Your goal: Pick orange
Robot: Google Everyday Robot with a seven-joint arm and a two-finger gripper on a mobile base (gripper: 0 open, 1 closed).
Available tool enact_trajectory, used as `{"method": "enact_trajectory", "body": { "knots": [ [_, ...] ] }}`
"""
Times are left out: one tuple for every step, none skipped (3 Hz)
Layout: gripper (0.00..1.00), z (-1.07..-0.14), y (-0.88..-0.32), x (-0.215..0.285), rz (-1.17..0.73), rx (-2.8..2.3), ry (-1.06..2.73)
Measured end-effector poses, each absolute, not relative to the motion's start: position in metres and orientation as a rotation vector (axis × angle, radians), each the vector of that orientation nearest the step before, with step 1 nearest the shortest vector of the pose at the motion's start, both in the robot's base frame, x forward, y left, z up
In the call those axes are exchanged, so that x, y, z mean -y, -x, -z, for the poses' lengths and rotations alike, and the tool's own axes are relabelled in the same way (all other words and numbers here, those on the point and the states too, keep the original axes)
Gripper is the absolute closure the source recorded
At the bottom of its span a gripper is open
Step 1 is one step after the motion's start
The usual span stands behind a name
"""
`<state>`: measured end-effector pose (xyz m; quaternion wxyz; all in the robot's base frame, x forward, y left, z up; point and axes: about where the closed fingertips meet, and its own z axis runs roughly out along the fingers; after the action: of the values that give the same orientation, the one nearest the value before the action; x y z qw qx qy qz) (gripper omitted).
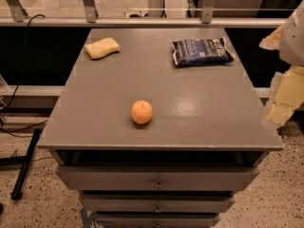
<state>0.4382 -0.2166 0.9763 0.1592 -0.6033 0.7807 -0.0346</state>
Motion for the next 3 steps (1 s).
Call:
{"method": "enact_trajectory", "body": {
  "knots": [
    [0.0, -0.977, -0.439, 0.216, 0.099, -2.226, 1.723],
    [0.0, -0.96, -0.448, 0.185, -0.013, -2.154, 1.739],
    [0.0, -0.934, -0.458, 0.124, -0.175, -2.018, 1.77]
  ]
}}
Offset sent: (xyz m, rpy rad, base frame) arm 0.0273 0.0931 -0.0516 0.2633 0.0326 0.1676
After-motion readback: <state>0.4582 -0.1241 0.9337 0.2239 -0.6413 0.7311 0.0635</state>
